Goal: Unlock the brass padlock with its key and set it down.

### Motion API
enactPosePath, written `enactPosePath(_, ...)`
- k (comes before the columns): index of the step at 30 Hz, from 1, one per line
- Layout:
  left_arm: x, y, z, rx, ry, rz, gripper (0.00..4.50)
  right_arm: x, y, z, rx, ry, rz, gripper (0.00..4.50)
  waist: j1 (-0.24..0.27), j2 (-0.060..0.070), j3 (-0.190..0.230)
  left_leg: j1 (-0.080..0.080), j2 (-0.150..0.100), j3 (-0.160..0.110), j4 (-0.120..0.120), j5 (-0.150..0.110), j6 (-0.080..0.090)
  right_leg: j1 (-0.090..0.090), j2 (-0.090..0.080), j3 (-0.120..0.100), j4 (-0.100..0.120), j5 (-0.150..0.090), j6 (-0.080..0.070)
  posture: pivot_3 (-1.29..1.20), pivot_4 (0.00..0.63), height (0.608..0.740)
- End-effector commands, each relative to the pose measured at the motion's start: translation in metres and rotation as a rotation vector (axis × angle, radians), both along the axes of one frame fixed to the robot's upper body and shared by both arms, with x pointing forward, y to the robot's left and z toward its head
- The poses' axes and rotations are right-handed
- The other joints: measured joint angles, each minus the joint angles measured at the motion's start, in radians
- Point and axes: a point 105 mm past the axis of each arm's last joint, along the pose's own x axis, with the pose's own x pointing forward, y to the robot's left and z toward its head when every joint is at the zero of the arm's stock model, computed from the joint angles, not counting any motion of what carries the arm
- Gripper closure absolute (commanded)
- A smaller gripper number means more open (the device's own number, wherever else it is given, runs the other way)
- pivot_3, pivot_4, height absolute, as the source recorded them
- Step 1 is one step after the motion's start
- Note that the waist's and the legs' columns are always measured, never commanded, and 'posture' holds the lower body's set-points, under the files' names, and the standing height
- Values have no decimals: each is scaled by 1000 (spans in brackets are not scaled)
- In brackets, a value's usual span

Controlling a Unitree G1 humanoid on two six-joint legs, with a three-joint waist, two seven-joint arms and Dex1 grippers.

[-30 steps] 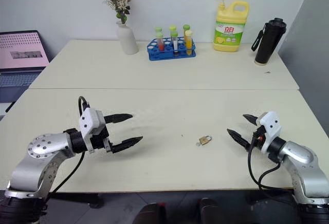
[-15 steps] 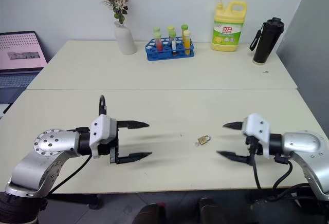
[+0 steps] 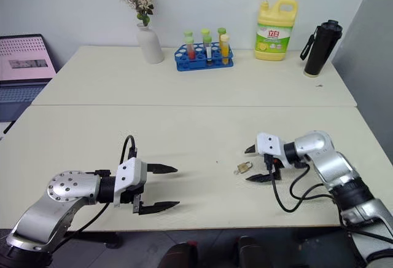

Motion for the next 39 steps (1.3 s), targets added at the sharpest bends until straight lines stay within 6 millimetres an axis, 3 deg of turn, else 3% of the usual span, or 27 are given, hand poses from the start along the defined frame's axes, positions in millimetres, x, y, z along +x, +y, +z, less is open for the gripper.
enactPosePath(1,-1,-4,11,-1,-58,-17,11,3,-1,-2,-68,-26,87,0,1,0,0,0,0,0,0,0,0,0,0,0,0,0,0,0,150,740)
enactPosePath(8,-1,-5,12,-3,-66,-17,11,8,2,-10,-89,-18,129,0,1,0,0,0,0,-1,0,0,0,0,0,0,0,0,-1,0,150,740)
enactPosePath(10,-1,-5,12,-7,-67,-17,0,9,4,-11,-80,-19,129,349,1,0,0,1,0,-1,0,0,0,1,0,0,1,0,-1,0,150,740)
enactPosePath(20,1,-9,13,-46,-65,-6,0,11,7,-17,-72,-12,115,3564,-1,0,0,5,1,0,0,0,0,4,0,1,1,1,-2,0,150,740)
enactPosePath(24,11,-7,16,-120,-52,72,0,12,4,-9,-30,-43,68,3558,0,0,0,6,1,0,0,0,0,4,0,1,1,1,-2,0,150,740)
enactPosePath(32,24,-5,12,-155,10,181,0,9,1,23,77,-290,-87,3558,1,0,0,4,1,-1,0,0,0,4,0,0,1,1,-1,0,150,740)
enactPosePath(35,29,-12,9,-177,92,222,0,-1,-1,33,91,-454,-153,3558,3,0,0,4,0,-1,0,0,0,3,0,0,1,1,-1,0,150,740)
enactPosePath(39,48,-20,15,-120,-8,225,0,-17,5,40,-10,-809,-154,3558,8,0,0,2,-1,-2,0,0,0,3,0,-1,1,0,-1,0,150,740)
